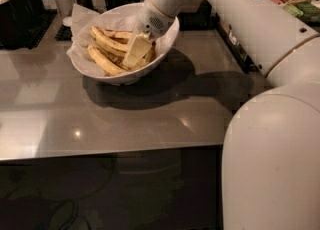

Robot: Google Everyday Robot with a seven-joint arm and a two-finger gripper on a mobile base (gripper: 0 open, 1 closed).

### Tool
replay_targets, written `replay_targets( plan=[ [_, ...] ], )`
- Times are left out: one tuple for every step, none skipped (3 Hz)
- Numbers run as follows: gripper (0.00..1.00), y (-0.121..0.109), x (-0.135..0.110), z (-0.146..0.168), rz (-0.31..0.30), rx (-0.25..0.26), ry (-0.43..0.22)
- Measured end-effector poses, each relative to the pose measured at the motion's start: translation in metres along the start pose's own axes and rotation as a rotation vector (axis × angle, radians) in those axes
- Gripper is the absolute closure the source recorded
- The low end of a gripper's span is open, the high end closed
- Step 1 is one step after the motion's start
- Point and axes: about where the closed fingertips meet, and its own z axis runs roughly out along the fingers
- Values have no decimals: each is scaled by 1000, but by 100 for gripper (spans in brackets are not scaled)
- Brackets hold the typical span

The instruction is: Pick banana from white bowl

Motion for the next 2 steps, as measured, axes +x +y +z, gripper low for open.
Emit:
replay_targets(
  plan=[
    [90, -2, 1, 1, -3, 5, 6],
    [100, -3, -4, -11, -34, 51, 16]
  ],
)
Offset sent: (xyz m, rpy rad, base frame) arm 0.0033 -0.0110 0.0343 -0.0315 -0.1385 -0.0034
